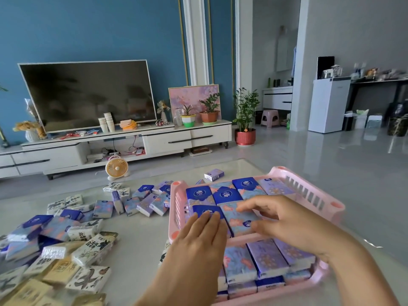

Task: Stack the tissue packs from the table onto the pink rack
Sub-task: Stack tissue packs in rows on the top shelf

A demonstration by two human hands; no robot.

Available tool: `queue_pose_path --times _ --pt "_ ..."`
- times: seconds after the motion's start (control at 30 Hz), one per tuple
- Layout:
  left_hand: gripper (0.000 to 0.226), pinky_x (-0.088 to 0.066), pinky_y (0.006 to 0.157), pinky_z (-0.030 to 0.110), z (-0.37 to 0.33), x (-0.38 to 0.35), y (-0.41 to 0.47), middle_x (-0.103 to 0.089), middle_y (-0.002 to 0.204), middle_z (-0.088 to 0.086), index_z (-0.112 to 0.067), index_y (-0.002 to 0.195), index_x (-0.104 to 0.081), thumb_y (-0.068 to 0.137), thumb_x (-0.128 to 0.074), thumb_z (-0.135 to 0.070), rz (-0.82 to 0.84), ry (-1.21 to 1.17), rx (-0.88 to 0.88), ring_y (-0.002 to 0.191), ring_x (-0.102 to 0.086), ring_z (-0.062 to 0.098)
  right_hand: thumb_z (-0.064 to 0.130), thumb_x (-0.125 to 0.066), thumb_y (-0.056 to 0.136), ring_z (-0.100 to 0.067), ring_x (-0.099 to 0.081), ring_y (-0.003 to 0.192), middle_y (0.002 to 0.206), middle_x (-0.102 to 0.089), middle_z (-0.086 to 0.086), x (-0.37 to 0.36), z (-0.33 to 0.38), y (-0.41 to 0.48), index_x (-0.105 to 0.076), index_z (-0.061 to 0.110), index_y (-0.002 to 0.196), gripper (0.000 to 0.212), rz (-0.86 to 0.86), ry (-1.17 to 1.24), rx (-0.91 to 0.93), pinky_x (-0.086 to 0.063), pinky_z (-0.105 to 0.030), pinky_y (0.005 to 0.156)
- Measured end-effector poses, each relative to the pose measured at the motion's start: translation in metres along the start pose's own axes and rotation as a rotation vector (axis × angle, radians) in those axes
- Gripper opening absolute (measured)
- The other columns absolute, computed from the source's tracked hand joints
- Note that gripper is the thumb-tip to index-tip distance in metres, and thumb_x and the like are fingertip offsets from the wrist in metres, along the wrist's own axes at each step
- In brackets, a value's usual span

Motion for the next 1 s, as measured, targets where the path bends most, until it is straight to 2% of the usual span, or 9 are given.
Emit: queue_pose_path --times 0.07,0.1,0.17,0.23,0.47,0.6,0.7,0.9,1.0 --pt "0.065 -0.053 0.082 0.036 0.004 -0.001 0.002 -0.071 0.106 -0.003 -0.019 0.099 -0.074 0.037 -0.085 -0.031 0.069 -0.046 0.072 0.099 -0.067 0.010 0.009 -0.060 0.088 0.008 -0.049 0.114 0.114 -0.057 0.029 -0.001 -0.001 0.001 -0.061 0.042 0.092 0.034 -0.012 -0.013 -0.001 -0.039 -0.022 0.103" --pt "0.067 -0.043 0.099 0.033 0.004 0.003 0.002 -0.061 0.125 -0.005 -0.022 0.117 -0.065 0.053 -0.082 -0.034 0.116 -0.074 0.102 0.116 -0.056 0.005 0.008 -0.059 0.088 0.007 -0.050 0.114 0.114 -0.057 0.028 -0.001 -0.001 0.001 -0.062 0.042 0.091 0.034 -0.018 -0.014 -0.004 -0.039 -0.025 0.104" --pt "0.051 -0.005 0.115 0.024 0.003 0.011 0.005 -0.026 0.151 -0.015 -0.031 0.142 -0.031 0.093 -0.044 -0.031 0.042 -0.123 0.073 0.140 -0.018 -0.002 0.008 -0.058 0.088 0.005 -0.050 0.115 0.114 -0.058 0.028 -0.002 -0.002 0.002 -0.063 0.042 0.090 0.035 -0.027 -0.015 -0.010 -0.040 -0.028 0.104" --pt "0.049 0.008 0.111 0.017 0.004 0.013 0.005 -0.017 0.153 -0.021 -0.035 0.144 -0.022 0.095 -0.015 -0.032 0.067 -0.130 0.063 0.141 -0.007 -0.005 0.009 -0.058 0.088 0.005 -0.050 0.115 0.114 -0.058 0.029 -0.003 -0.003 0.002 -0.064 0.041 0.091 0.033 -0.032 -0.020 -0.010 -0.040 -0.029 0.104" --pt "0.033 -0.036 0.098 0.023 0.017 0.018 0.002 -0.051 0.121 -0.014 -0.032 0.129 -0.043 0.100 -0.029 -0.024 0.159 -0.314 0.105 0.111 -0.045 0.007 0.012 -0.058 0.088 0.005 -0.053 0.108 0.107 -0.060 0.029 -0.005 0.003 0.003 -0.065 0.042 0.090 0.031 -0.044 -0.078 0.005 -0.045 -0.024 0.095" --pt "0.031 -0.043 0.090 0.027 0.023 0.014 0.004 -0.056 0.116 -0.010 -0.029 0.124 -0.049 0.100 -0.031 -0.024 0.163 -0.338 0.142 0.104 -0.052 0.013 0.010 -0.052 0.090 0.005 -0.053 0.102 0.106 -0.060 0.025 -0.008 0.007 0.002 -0.063 0.042 0.087 0.035 -0.074 -0.162 0.003 -0.043 -0.014 0.082" --pt "0.023 -0.042 0.085 0.025 0.020 0.015 0.006 -0.056 0.108 -0.008 -0.025 0.111 -0.051 0.098 -0.032 -0.023 0.058 -0.286 0.127 0.097 -0.051 0.015 0.008 -0.049 0.091 0.010 -0.052 0.103 0.105 -0.061 0.025 -0.009 0.007 0.000 -0.064 0.040 0.088 0.035 -0.086 -0.129 0.013 -0.040 -0.008 0.081" --pt "0.044 -0.008 0.118 0.026 0.022 0.029 -0.026 -0.040 0.143 -0.015 -0.028 0.130 -0.049 0.093 -0.027 -0.036 -0.227 -0.442 0.041 0.137 -0.022 -0.003 0.012 -0.053 0.091 0.012 -0.047 0.094 0.100 -0.055 0.027 -0.009 0.034 -0.008 -0.059 0.037 0.090 0.027 -0.260 -0.152 0.144 -0.032 0.003 0.078" --pt "0.035 -0.014 0.115 0.028 0.050 0.042 -0.057 -0.047 0.138 -0.012 -0.024 0.124 -0.053 0.095 -0.036 -0.032 -0.400 -0.382 0.096 0.135 -0.032 0.002 0.004 -0.051 0.089 0.019 -0.048 0.093 0.104 -0.059 0.023 -0.014 0.072 -0.018 -0.063 0.030 0.092 0.029 -0.387 -0.095 0.278 -0.027 0.009 0.078"
Point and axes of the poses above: each hand's wrist, its own y-axis towards the middle knuckle, its own x-axis out of the back of the hand, z = x × y, the point moved 9 cm from there along y, towards the middle knuckle
